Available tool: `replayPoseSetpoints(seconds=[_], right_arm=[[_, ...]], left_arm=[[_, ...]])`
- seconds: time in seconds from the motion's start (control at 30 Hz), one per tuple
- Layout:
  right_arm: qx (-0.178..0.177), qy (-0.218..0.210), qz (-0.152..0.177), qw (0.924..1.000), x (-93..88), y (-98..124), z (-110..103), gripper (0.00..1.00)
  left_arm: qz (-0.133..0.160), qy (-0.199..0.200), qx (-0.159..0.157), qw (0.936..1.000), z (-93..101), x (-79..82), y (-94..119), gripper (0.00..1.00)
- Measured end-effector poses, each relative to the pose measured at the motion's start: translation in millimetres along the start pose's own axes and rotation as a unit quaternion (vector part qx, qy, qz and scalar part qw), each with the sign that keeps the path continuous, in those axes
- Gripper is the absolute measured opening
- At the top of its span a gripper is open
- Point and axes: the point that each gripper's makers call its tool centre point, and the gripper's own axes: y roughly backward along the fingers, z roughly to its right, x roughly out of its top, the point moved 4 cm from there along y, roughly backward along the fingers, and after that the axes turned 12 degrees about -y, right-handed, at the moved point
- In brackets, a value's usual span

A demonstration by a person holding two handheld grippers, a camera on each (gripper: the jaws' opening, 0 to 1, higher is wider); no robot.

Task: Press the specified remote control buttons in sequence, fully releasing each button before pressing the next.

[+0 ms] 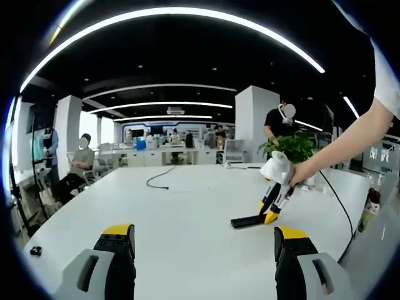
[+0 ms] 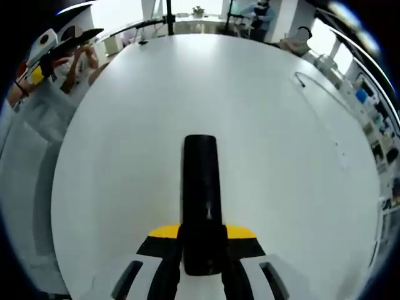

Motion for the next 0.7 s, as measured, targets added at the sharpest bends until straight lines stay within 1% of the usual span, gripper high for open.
replayPoseSetpoints(seconds=[0.03, 0.1, 0.13, 0.17, 0.27, 0.3, 0.33, 0.37, 0.43, 0.47, 0.5, 0.53, 0.57, 0.6, 0.63, 0.67, 0.7], right_arm=[[-0.001, -0.006, 0.003, 1.0, -0.2, 0.1, -0.3, 0.22], [-0.005, -0.023, 0.022, 0.9995, 1.4, -1.1, -1.1, 0.22], [-0.01, -0.04, 0.026, 0.9988, 0.3, -0.5, -1.4, 0.23], [-0.007, -0.036, 0.032, 0.9988, -0.3, 0.0, -2.0, 0.24], [-0.013, -0.048, 0.055, 0.9972, -2.0, -0.4, -4.3, 0.27], [-0.019, -0.053, 0.069, 0.996, -2.4, -0.6, -5.7, 0.28], [-0.027, -0.059, 0.074, 0.9952, -3.5, 0.3, -5.5, 0.28], [-0.034, -0.068, 0.082, 0.9938, -4.3, 0.8, -6.0, 0.31], [-0.036, -0.084, 0.107, 0.99, -4.7, 1.2, -8.4, 0.39], [-0.043, -0.107, 0.124, 0.9855, -4.9, 3.2, -8.8, 0.45], [-0.042, -0.114, 0.138, 0.983, -3.4, 5.0, -9.5, 0.48], [-0.048, -0.13, 0.16, 0.9773, -1.7, 9.3, -9.4, 0.5], [-0.052, -0.138, 0.176, 0.9734, -0.1, 12.3, -8.8, 0.54], [-0.058, -0.156, 0.193, 0.967, 0.5, 16.6, -7.9, 0.57], [-0.06, -0.167, 0.206, 0.9624, 1.1, 19.6, -7.3, 0.6], [-0.062, -0.181, 0.224, 0.9557, 2.2, 24.1, -6.8, 0.63], [-0.064, -0.192, 0.235, 0.9509, 2.2, 27.4, -6.4, 0.65]], left_arm=[[0.0, 0.0, 0.0, 1.0, 0.1, -0.1, -0.1, 0.96], [-0.001, -0.001, -0.001, 1.0, 0.3, -0.2, -0.2, 0.96], [-0.001, -0.002, -0.001, 1.0, 0.3, -0.2, -0.2, 0.96], [-0.001, -0.001, 0.0, 1.0, 0.0, -0.3, -0.1, 0.96], [0.001, 0.002, 0.003, 1.0, -1.2, 0.0, 0.3, 0.96], [0.001, 0.003, 0.003, 1.0, -1.5, 0.0, 0.4, 0.96], [0.002, 0.004, 0.003, 1.0, -1.7, 0.0, 0.5, 0.96], [0.002, 0.005, 0.003, 1.0, -1.8, 0.0, 0.5, 0.96], [0.003, 0.007, 0.002, 1.0, -1.4, 0.0, 0.4, 0.96], [0.002, 0.009, -0.001, 1.0, -0.9, -0.3, 0.1, 0.96], [0.001, 0.01, -0.002, 1.0, -0.7, -0.6, -0.1, 0.96], [0.001, 0.01, -0.003, 0.9999, -0.3, -0.6, -0.2, 0.96], [0.001, 0.009, -0.003, 1.0, -0.2, -0.5, -0.2, 0.96], [0.001, 0.009, -0.004, 1.0, 0.0, -0.6, -0.2, 0.96], [0.001, 0.009, -0.004, 0.9999, 0.0, -0.8, -0.3, 0.96], [0.0, 0.009, -0.004, 0.9999, 0.0, -1.0, -0.3, 0.96], [0.001, 0.009, -0.003, 0.9999, -0.3, -1.0, -0.2, 0.96]])
